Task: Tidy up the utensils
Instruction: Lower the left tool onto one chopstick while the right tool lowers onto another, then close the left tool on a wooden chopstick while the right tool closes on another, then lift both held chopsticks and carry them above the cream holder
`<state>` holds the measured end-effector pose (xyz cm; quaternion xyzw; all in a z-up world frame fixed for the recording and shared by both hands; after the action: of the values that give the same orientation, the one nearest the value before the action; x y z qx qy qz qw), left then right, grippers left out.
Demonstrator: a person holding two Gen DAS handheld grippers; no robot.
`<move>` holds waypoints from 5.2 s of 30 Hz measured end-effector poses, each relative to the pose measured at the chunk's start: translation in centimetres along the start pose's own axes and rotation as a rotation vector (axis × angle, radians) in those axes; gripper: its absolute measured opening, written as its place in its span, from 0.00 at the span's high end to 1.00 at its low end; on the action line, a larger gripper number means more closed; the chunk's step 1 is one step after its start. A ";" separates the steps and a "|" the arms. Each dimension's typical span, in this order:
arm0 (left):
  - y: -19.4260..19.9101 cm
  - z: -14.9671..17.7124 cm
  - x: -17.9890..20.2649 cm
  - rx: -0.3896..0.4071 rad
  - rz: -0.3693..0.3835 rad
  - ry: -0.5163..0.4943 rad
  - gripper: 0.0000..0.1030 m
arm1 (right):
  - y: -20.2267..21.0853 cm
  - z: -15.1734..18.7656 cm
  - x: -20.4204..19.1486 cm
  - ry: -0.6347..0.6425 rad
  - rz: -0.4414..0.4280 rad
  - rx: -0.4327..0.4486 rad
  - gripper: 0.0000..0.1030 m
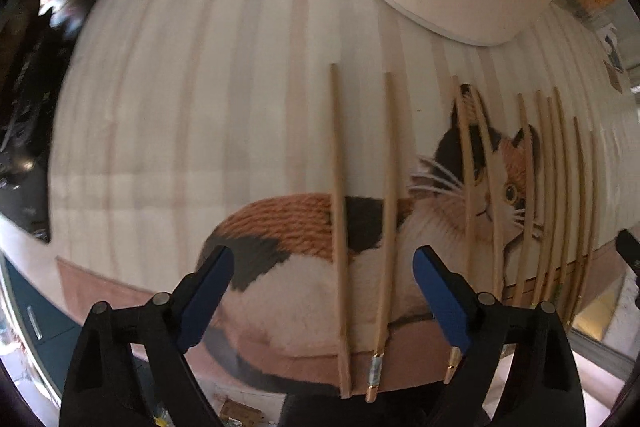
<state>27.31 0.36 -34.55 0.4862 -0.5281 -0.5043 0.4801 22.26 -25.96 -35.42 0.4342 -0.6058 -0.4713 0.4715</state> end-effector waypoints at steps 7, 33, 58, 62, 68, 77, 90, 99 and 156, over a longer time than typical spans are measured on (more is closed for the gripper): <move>-0.5 -1.1 1.2 -0.044 0.119 0.013 0.29 | -1.8 0.0 2.1 -0.092 -0.073 -0.066 0.35; -2.1 -2.4 -0.4 -0.040 0.209 0.177 0.94 | -7.6 -4.3 6.0 -0.077 -0.231 -0.185 0.57; -4.3 -0.3 -1.2 -0.055 0.061 0.153 0.97 | -11.3 -4.8 4.4 0.006 -0.219 -0.229 0.81; -4.7 0.3 -2.0 -0.072 0.078 0.152 0.94 | -11.5 -5.3 3.5 0.019 -0.209 -0.243 0.81; -4.7 0.1 -2.5 -0.091 0.076 0.125 0.94 | -11.5 -5.3 3.5 0.019 -0.222 -0.256 0.81; -4.7 -0.4 -0.7 -0.030 0.035 0.095 1.00 | -9.9 -4.0 2.0 0.038 -0.174 -0.203 0.93; 2.3 -1.4 0.1 0.171 0.019 0.055 1.00 | -5.9 -2.9 1.8 -0.042 -0.233 -0.056 0.93; -1.0 -1.8 -0.8 -0.004 0.178 0.140 0.92 | -4.1 -3.0 0.9 -0.049 -0.251 -0.036 0.93; 17.4 -4.0 1.5 0.623 0.029 0.094 0.96 | 7.5 -7.5 1.4 -0.021 -0.247 0.367 0.93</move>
<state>30.72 -1.04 -17.02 0.6251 -0.6412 -0.2881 0.3393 28.79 -27.16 -26.96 0.5785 -0.6286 -0.4119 0.3172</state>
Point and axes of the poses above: each gripper's, at about its wrist camera, not at the fingertips, and y roughly against the way its jaws point, x to its right, z to its underside, the point moved 2 cm from there along -y, roughly the way its jaws point, and after that the axes turned 5 degrees about y, right-handed, at the moved point
